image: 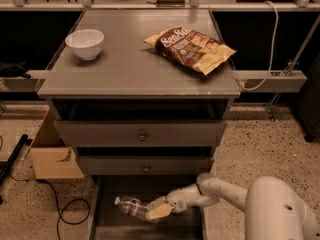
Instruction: Place water bottle into bottom drawer
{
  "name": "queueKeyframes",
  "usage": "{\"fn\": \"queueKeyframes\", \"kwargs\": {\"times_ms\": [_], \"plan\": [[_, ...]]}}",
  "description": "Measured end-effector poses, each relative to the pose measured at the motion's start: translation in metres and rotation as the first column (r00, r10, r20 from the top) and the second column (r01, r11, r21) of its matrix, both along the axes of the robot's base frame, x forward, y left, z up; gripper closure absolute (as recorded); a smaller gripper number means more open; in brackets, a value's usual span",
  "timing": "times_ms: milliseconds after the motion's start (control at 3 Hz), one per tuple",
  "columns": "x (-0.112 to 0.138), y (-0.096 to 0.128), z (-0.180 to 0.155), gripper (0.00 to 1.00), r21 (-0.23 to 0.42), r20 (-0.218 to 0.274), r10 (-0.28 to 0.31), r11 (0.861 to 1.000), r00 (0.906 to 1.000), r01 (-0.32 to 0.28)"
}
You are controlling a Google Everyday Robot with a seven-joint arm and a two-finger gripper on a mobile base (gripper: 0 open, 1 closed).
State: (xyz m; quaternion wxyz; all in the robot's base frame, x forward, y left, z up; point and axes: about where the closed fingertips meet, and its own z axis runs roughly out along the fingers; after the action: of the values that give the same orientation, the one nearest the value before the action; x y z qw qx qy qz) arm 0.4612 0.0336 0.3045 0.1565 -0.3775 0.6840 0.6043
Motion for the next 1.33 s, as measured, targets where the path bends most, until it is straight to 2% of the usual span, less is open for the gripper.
{"fn": "queueKeyframes", "kwargs": {"times_ms": [333, 667, 1000, 1333], "plan": [[0.0001, -0.0016, -0.0054, 1.0, 0.05, -0.012, -0.006, 0.999, 0.9999, 0.007], [0.0001, -0.0017, -0.0061, 1.0, 0.056, -0.014, -0.007, 0.998, 0.9999, 0.007], [-0.0033, -0.0044, -0.0036, 1.0, -0.014, 0.018, -0.007, 1.0, 0.9998, 0.008], [-0.007, -0.0107, 0.0003, 1.0, -0.107, 0.063, -0.006, 0.994, 0.998, 0.012]]}}
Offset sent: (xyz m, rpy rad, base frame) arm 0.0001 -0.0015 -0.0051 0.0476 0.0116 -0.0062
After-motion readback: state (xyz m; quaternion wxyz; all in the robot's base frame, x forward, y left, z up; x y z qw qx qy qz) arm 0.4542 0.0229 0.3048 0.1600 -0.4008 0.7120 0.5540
